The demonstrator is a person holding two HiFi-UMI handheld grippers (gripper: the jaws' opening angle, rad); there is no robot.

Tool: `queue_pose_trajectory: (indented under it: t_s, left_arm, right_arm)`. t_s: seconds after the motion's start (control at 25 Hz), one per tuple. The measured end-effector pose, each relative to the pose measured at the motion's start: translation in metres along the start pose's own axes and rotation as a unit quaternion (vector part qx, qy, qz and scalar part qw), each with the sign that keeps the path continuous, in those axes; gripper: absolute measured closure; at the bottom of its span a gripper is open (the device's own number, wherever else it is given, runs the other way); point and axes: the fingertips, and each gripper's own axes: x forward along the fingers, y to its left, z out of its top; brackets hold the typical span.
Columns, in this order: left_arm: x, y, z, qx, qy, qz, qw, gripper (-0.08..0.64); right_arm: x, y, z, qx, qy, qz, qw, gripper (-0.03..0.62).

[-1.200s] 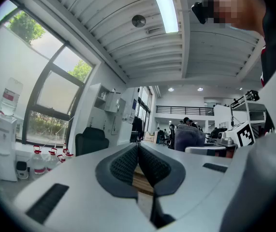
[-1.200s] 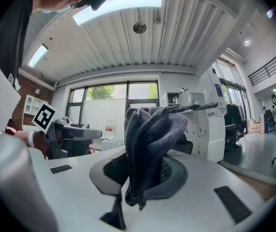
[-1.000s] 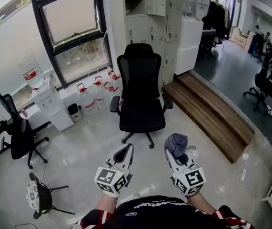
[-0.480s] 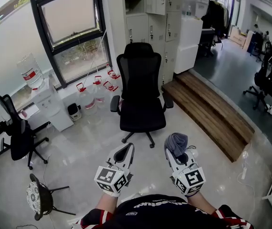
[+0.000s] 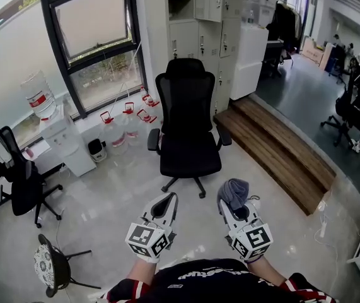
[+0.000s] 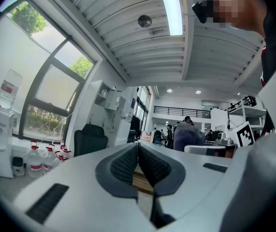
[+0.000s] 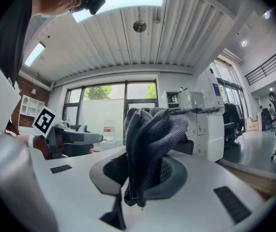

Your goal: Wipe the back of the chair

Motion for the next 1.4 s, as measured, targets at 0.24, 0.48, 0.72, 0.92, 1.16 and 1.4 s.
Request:
queue_pose_trajectory:
  t_s: [0.24,0.48,0.72,0.92,1.16,1.4]
  left_arm:
    - [-0.006,0.014,-0.012,-0.013,0.004,-0.008,0.9999,0.535]
    - [0.001,0.026,-0.015,-0.017,0.007,-0.007,0.9998,0.535]
    - [0.021,0.050,-0.023,-0.022,0.020,0.010,0.9995,0.535]
    - [0.057,0.078,-0.022,-0.020,0.028,0.026,0.9991,0.535]
    - [0.144,0.108,-0.005,-0.011,0.022,0.031,0.9992,0.535]
    - [0.239,0.128,0.016,0.004,0.018,0.034,0.9992,0.535]
  right_arm:
    - [0.009,0.014,-0.008,-0.004,0.006,-0.002,1.000,0.514]
    - [0.023,0.010,-0.016,-0.003,0.015,0.000,1.000,0.514]
    - [0.059,-0.006,-0.029,0.012,0.024,0.019,0.999,0.514]
    - [0.106,-0.032,-0.029,0.018,0.018,0.042,0.999,0.514]
    - [0.172,-0.097,-0.018,0.020,0.008,0.056,0.998,0.514]
    - [0.227,-0.173,-0.001,0.021,-0.007,0.065,0.998,0.514]
